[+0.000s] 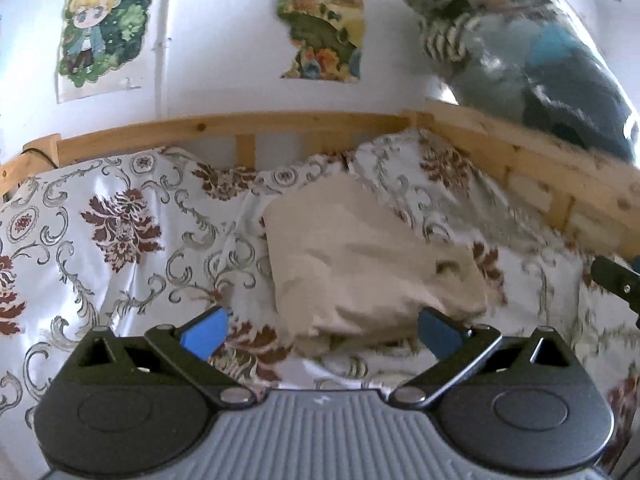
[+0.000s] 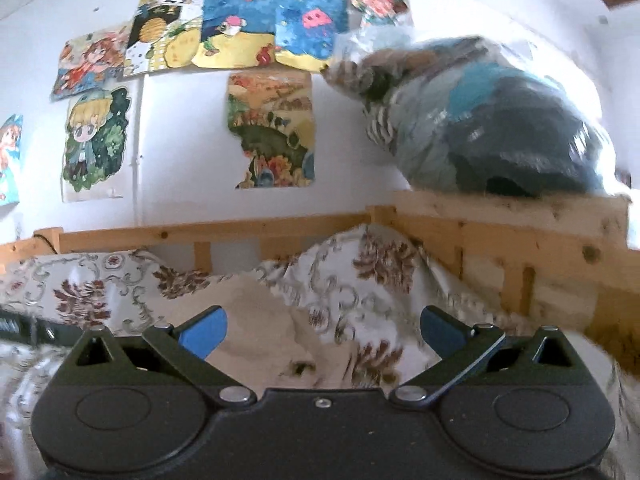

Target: Fold large clothes

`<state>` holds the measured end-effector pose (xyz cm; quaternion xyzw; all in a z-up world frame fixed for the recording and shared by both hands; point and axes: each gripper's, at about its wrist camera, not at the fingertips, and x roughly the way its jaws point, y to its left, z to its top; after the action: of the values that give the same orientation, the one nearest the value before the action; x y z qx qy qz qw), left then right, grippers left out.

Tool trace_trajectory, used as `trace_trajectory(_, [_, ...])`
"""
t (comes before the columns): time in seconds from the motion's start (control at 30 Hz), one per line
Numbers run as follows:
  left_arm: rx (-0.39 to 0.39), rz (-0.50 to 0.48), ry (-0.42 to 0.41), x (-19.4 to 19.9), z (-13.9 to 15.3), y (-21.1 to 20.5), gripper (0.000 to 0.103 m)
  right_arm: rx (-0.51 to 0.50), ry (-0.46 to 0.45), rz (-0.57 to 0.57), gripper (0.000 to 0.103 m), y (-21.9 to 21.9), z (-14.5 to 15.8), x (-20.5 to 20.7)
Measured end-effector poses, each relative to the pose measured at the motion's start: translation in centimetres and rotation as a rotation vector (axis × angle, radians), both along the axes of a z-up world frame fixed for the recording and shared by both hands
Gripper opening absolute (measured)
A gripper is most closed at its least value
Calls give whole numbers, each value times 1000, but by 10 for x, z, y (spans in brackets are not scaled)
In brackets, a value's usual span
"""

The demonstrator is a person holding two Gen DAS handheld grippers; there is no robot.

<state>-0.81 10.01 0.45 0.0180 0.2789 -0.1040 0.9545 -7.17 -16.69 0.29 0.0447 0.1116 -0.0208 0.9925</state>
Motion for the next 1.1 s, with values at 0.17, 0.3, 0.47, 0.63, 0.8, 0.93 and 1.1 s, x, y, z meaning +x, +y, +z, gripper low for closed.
trace_trajectory(0.17, [0, 13, 12, -9, -12, 6, 102, -24, 64, 1, 102, 9, -13, -21])
trace_trajectory(0.3, [-5, 28, 6, -8, -12, 12, 102, -33, 85, 9, 102, 13, -16, -17])
trace_trajectory(0.47, [-14, 41, -3, -8, -12, 14, 102, -42, 122, 28, 102, 15, -22, -9])
trace_trajectory(0.63, [-11, 42, -2, -7, -12, 15, 102, -32, 129, 32, 102, 16, -25, -7])
trace_trajectory(0.8, [-11, 39, 5, -5, -12, 16, 102, 0, 135, 23, 102, 13, -28, -7])
trace_trajectory(0.93, [-10, 33, 5, -5, -12, 15, 102, -1, 136, 22, 102, 13, -28, -6])
trace_trajectory(1.1, [3, 27, 3, -6, -13, 12, 102, 2, 146, 16, 102, 12, -29, -5])
